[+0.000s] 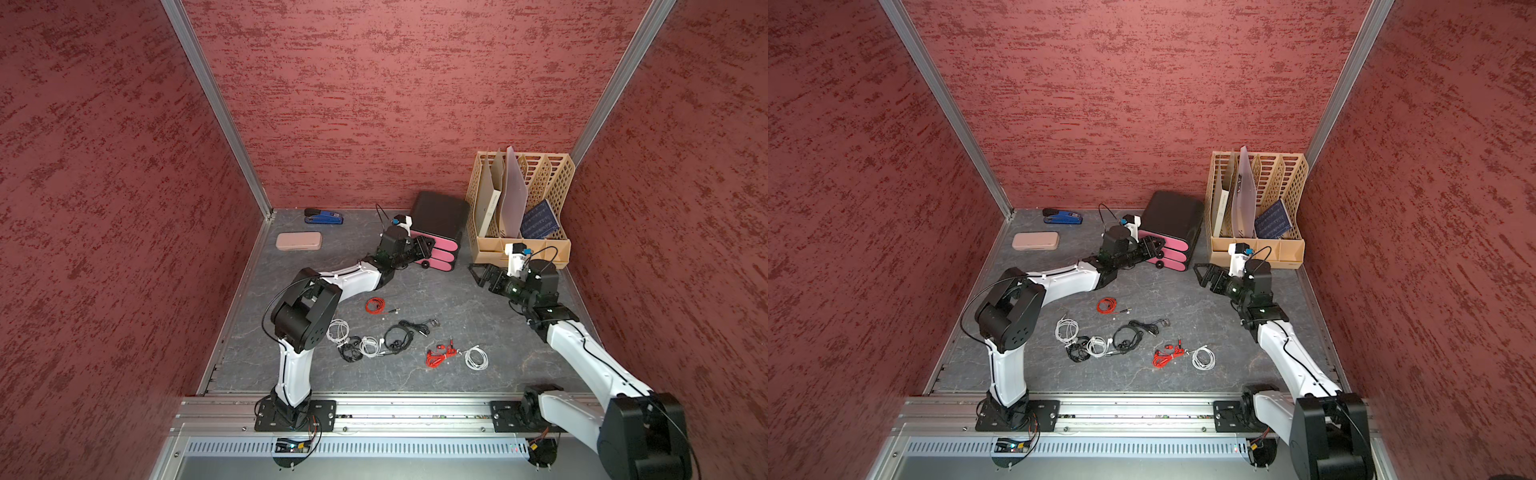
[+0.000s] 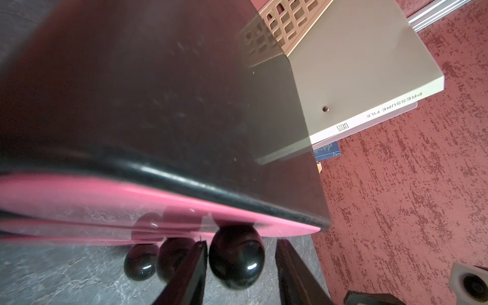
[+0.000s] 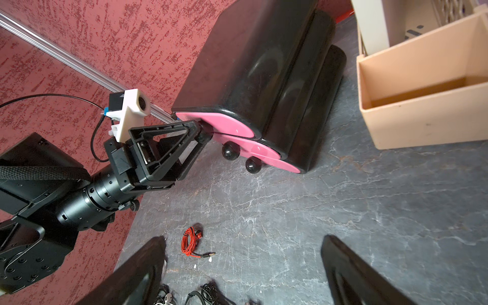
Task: Place the wired earphones into the drawer by color
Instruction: Open the drawer in the storage box.
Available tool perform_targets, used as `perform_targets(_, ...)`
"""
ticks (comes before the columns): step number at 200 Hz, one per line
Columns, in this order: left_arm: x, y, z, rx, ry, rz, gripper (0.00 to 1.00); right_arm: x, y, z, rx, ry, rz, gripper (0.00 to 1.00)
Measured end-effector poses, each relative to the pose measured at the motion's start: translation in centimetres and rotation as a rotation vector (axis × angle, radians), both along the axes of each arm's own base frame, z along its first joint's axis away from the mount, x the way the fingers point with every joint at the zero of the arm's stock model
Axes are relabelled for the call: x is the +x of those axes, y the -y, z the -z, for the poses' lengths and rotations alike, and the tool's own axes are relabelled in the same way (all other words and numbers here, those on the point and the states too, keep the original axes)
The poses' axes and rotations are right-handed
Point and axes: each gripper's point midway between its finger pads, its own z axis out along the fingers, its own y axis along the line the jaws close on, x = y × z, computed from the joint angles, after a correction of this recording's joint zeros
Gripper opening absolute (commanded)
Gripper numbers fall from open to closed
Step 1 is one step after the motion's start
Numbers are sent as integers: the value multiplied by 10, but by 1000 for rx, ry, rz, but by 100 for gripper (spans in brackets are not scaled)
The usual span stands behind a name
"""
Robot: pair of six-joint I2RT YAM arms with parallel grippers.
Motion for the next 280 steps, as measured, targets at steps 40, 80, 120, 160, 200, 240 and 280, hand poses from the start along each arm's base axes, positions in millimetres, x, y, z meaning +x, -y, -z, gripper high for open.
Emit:
perform_targets(40,0,2,2,2,-6,4,40,0,0,0,0,1,0,97)
perform_targets(80,2,-1,3,5,-10,-1,37,0,0,-1,2,2,1,97)
perform_targets(120,5,-5,3,0,-13,3,35,0,0,-1,3,3,1,96)
perform_targets(160,14,-18,3,1,-10,-11,33,0,0,-1,3,4,1,96)
perform_targets(200,21,-28,3,7,-1,-17,32,1,0,-1,4,2,-1,96)
perform_targets(240,20,-32,4,3,-2,-7,31,3,-4,5,18,-16,-20,93)
perform_targets(280,10,-37,4,-2,0,0,30,5,-14,16,40,-49,-61,92)
